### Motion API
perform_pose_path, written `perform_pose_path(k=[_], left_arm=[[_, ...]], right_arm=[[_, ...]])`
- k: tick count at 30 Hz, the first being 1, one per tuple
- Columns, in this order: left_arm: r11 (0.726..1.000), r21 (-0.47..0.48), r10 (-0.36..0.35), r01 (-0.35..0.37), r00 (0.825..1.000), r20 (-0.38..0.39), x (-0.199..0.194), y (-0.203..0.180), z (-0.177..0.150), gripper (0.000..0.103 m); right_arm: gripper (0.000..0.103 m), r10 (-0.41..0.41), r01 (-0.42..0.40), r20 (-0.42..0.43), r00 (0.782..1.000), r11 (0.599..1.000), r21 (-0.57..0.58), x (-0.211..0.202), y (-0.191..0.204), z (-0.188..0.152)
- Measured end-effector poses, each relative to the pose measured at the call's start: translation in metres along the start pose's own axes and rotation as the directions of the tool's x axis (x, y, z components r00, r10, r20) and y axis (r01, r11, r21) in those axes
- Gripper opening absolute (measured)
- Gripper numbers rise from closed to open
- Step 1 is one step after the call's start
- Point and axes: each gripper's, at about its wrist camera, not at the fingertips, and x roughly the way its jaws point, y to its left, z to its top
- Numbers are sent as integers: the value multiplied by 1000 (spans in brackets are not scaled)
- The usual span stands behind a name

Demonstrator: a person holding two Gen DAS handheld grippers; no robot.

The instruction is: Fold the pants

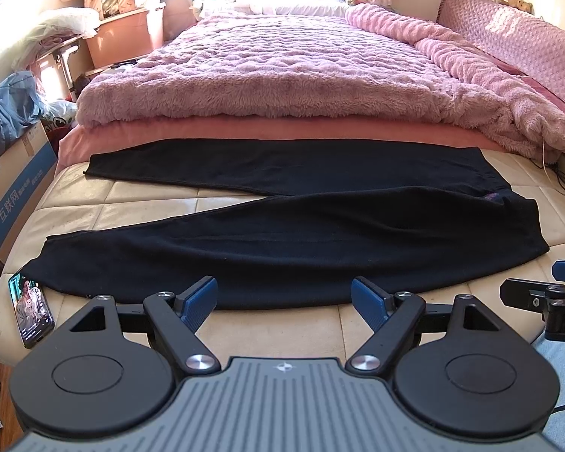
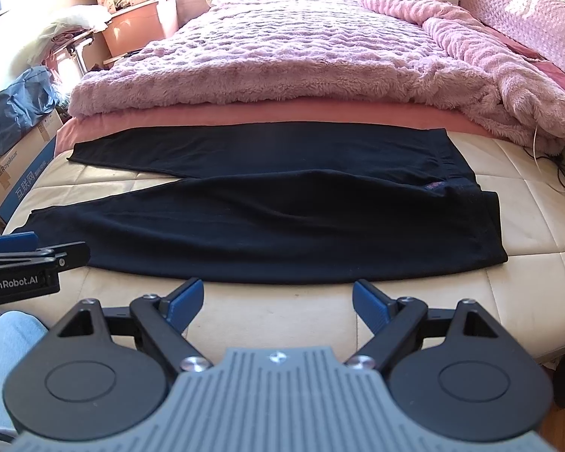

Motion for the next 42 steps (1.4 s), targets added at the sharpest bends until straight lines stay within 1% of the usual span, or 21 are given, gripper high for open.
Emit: perform_pose_path(k=[28, 33, 37, 39, 42], left_arm=[[1000, 7, -6, 6, 1000, 0, 1, -2, 2, 94], [999, 48, 12, -13, 1000, 21, 9, 2, 3, 92], [996, 88, -8, 7, 1000, 18, 25, 14, 4, 89], [991, 135, -6, 3, 1000, 18, 34, 20, 4, 87], [972, 237, -12, 5, 999, 29, 51, 30, 0, 81]], right_arm=[[82, 10, -10, -3, 1000, 1000, -2, -1, 2, 2], [82, 5, -5, -7, 1000, 1000, -14, 4, 2, 3], [82, 12, -11, 9, 1000, 999, -39, 12, -5, 6], [82, 26, -24, 34, 999, 998, -50, 17, -16, 9], [82, 22, -15, 81, 997, 996, -89, 24, -34, 16]])
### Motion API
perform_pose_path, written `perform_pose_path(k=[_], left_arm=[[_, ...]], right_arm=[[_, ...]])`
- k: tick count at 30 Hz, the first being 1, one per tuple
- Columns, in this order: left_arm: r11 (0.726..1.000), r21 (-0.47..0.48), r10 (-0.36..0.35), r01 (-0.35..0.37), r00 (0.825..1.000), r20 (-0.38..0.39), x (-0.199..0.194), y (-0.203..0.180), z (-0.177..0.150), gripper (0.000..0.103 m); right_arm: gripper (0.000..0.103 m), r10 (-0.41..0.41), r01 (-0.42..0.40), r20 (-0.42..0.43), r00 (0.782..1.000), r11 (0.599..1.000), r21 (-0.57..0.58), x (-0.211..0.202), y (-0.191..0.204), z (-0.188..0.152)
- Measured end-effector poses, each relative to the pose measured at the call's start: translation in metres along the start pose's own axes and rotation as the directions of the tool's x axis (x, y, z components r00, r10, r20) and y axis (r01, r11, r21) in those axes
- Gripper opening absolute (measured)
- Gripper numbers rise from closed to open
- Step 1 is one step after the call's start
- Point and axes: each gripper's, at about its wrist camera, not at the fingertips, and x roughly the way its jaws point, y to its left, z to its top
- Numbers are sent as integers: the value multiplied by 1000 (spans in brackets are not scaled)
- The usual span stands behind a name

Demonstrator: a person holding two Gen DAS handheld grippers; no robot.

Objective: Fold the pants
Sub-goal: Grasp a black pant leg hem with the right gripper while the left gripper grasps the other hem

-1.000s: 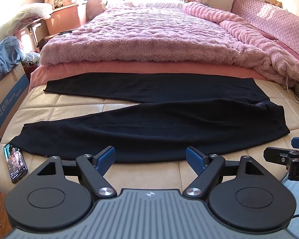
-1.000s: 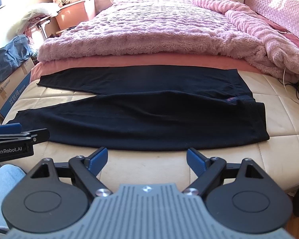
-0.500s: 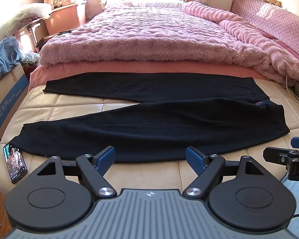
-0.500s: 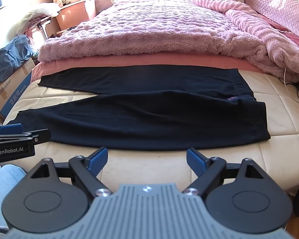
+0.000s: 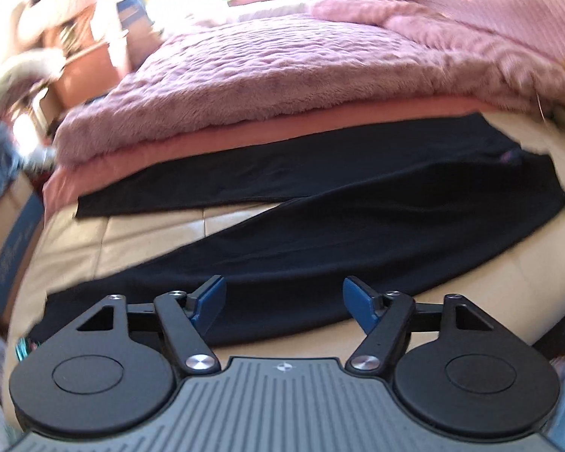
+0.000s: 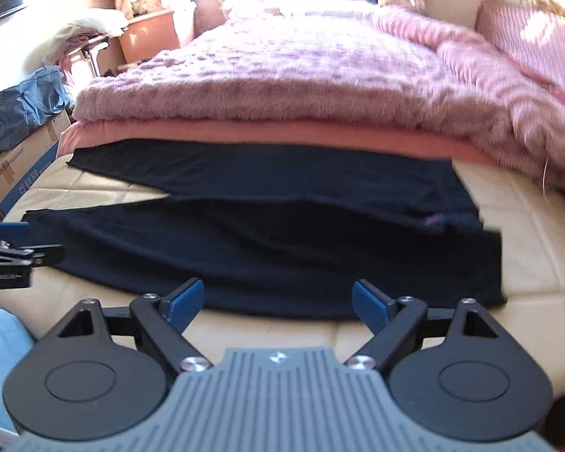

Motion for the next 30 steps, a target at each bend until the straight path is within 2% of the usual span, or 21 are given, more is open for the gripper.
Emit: perform_pose_path(k=[3, 5, 7, 9, 10, 12, 15, 16, 17, 20, 23, 25, 27, 29, 30], left_arm=[[995, 101, -18, 21, 999, -31, 21, 9, -10, 75], [980, 201, -5, 14, 999, -46, 34, 13, -20, 74], [951, 308, 19, 5, 997, -76, 48, 14, -32, 73], [923, 384, 48, -1, 992, -113, 64, 17, -45, 71], [908, 420, 70, -13, 990, -122, 71, 19, -51, 71], [873, 487, 105, -17, 983, -154, 83, 21, -62, 70], [800, 598, 175, -52, 973, -151, 93, 18, -78, 69], [783, 619, 181, -58, 974, -138, 93, 17, -81, 69], [778, 626, 180, -56, 974, -136, 94, 17, -82, 69], [776, 628, 185, -59, 973, -137, 98, 19, -80, 70], [768, 633, 223, -102, 968, -115, 102, 21, -76, 70], [766, 630, 256, -127, 959, -118, 108, 23, -73, 62], [756, 642, 270, -130, 955, -124, 114, 21, -72, 61], [734, 662, 293, -152, 950, -107, 115, 17, -73, 60], [737, 657, 300, -158, 948, -108, 117, 16, -72, 53]], right_arm=[[81, -68, 72, 36, 997, 991, -112, 14, -18, 4], [78, -95, 103, 53, 994, 976, -194, 26, -31, 2], [67, -103, 113, 51, 993, 962, -249, 41, -49, -2], [62, -118, 122, 30, 993, 946, -300, 59, -70, -8], [53, -126, 124, 14, 992, 938, -323, 67, -79, -9], [42, -155, 131, -33, 987, 916, -380, 86, -99, -17], [40, -211, 147, -97, 973, 884, -444, 107, -125, -30], [40, -231, 152, -104, 967, 860, -487, 112, -131, -34], [40, -250, 155, -108, 962, 829, -538, 115, -137, -39], [40, -297, 148, -112, 948, 727, -670, 121, -151, -54], [40, -295, 104, -126, 947, 652, -751, 123, -162, -67], [40, -319, 103, -118, 940, 598, -795, 125, -169, -72], [41, -322, 108, -93, 942, 552, -827, 126, -174, -75], [41, -326, 107, -77, 942, 511, -853, 130, -177, -76], [41, -328, 107, -66, 942, 484, -868, 130, -176, -79]])
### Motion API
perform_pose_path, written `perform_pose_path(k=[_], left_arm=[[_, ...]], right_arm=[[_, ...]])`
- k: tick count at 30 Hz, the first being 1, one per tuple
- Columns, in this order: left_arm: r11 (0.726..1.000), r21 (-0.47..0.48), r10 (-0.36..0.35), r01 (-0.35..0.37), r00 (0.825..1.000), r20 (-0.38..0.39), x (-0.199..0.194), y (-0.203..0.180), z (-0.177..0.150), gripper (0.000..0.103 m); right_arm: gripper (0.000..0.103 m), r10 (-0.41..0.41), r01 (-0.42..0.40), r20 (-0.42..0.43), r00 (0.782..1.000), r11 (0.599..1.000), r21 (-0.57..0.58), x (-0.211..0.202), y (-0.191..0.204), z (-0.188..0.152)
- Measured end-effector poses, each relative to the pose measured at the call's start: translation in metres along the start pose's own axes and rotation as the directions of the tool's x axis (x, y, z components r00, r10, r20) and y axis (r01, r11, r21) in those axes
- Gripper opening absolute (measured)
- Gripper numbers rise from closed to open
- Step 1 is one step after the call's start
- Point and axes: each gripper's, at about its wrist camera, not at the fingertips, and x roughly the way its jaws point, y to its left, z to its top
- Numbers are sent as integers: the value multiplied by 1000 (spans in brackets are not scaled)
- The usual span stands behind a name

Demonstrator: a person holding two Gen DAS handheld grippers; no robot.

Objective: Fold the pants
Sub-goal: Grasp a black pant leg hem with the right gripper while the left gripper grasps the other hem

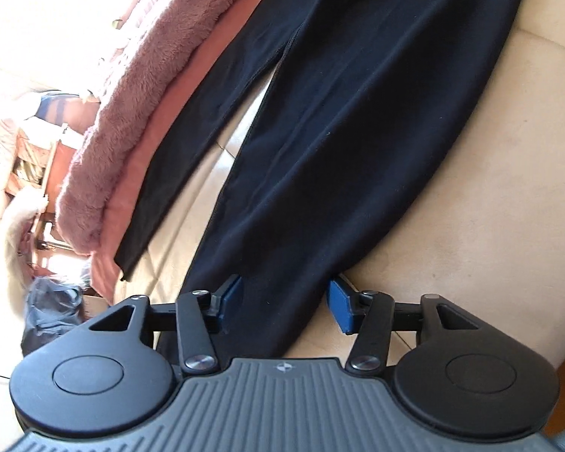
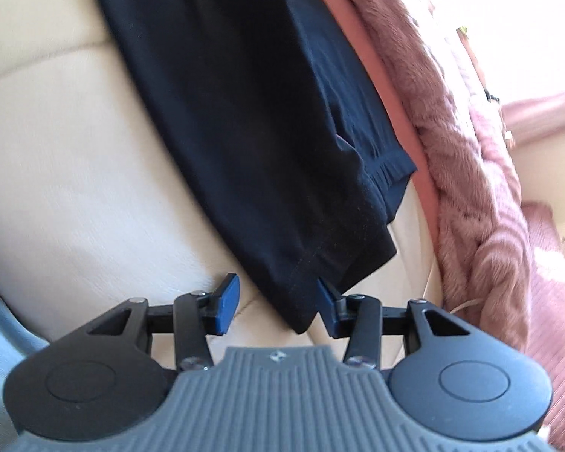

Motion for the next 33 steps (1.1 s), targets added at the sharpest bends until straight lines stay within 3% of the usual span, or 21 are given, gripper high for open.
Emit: perform_pose_path(k=[3, 6, 7, 8, 10, 13, 21, 30, 33], left_arm=[[999, -33, -40, 39, 999, -22, 3, 1, 5, 25], [999, 2, -40, 40, 999, -29, 2, -4, 6, 12], [999, 11, -42, 42, 999, -29, 2, -6, 6, 6], [999, 11, -48, 48, 998, -28, 2, -6, 6, 4], [999, 12, -49, 50, 998, -26, 2, -7, 5, 3], [999, 22, -48, 48, 999, -17, 1, -5, 5, 2], [997, -46, -65, 66, 998, 18, -14, 4, 1, 2], [984, -129, -112, 125, 988, 108, -65, 5, -9, 2], [981, -160, -92, 114, 986, 141, -78, 11, -6, 1]], right_arm=[[41, -43, 45, 26, 999, 993, -105, 4, 9, -1], [40, -79, 88, 61, 995, 981, -173, 4, 17, -4], [35, -85, 96, 65, 994, 979, -181, 4, 17, -5], [31, -94, 105, 64, 994, 976, -188, 5, 17, -5], [11, -102, 106, 28, 994, 975, -197, 9, 18, -4], [5, -99, 99, 9, 995, 977, -191, 15, 17, 0], [0, -83, 79, -20, 996, 984, -158, -4, 20, -4], [0, -18, 8, -98, 995, 995, -102, -50, 34, -36], [0, -9, 0, -115, 993, 997, -76, -64, 40, -45]])
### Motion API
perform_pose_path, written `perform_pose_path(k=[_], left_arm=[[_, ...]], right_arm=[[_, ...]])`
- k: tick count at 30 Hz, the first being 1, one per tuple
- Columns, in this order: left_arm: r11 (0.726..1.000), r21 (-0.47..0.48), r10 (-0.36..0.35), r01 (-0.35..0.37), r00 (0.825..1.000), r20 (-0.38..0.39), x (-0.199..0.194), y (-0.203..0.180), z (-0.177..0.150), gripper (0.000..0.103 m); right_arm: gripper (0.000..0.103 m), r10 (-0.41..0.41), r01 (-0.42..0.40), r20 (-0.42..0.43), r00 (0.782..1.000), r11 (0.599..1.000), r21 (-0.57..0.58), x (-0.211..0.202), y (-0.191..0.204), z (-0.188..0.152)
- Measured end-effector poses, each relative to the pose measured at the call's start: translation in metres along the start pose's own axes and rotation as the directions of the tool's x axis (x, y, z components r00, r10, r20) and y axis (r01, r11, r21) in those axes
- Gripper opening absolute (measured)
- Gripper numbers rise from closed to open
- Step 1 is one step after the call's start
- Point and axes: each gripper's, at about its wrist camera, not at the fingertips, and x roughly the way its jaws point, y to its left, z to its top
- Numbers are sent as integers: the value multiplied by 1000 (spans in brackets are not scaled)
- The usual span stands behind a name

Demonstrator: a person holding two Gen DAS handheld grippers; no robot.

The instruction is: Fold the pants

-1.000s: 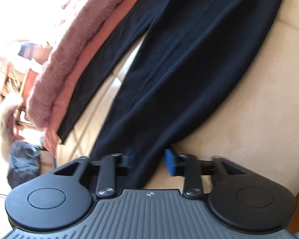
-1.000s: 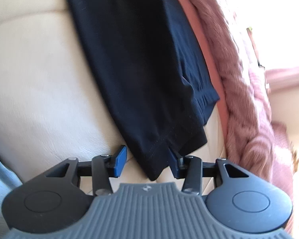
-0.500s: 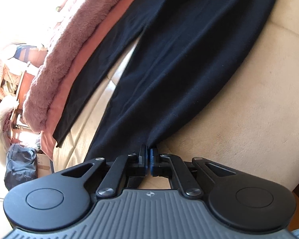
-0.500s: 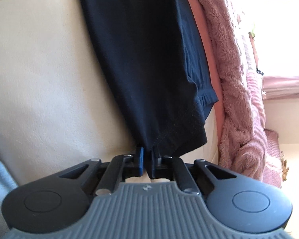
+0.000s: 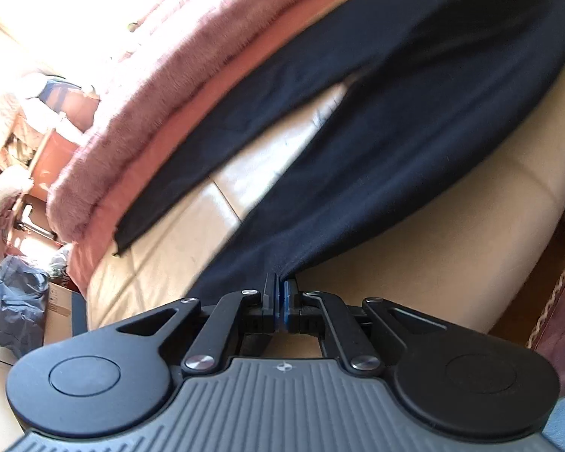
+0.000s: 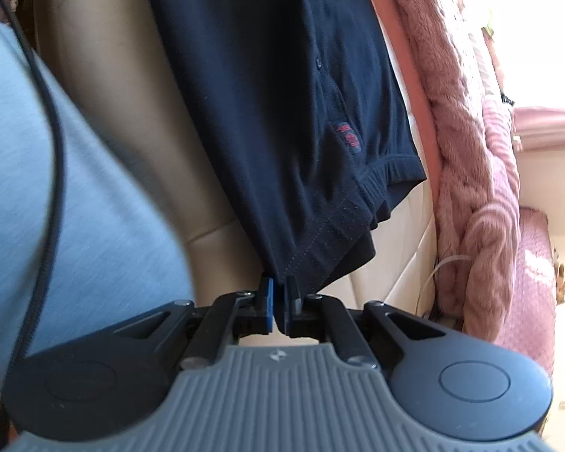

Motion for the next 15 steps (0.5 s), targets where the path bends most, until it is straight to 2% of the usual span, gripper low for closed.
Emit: perform_pose_path(k=[3, 7, 11, 15], left_arm=[[998, -54, 36, -34, 999, 37, -7, 15, 14, 1], [990, -119, 88, -80, 993, 72, -10, 47, 38, 1], [981, -166, 117, -103, 990, 76, 3, 80, 68, 1], [967, -238, 108, -91, 992, 58, 31, 116, 103, 1]], right_arm=[[0, -21, 20, 18, 1000, 997, 80, -13, -7, -3], [0, -104, 90, 67, 992, 977, 195, -25, -38, 7], [0, -181, 139, 102, 978, 937, 322, -24, -88, 27], [0, -208, 153, 104, 972, 908, 391, -3, -137, 52]])
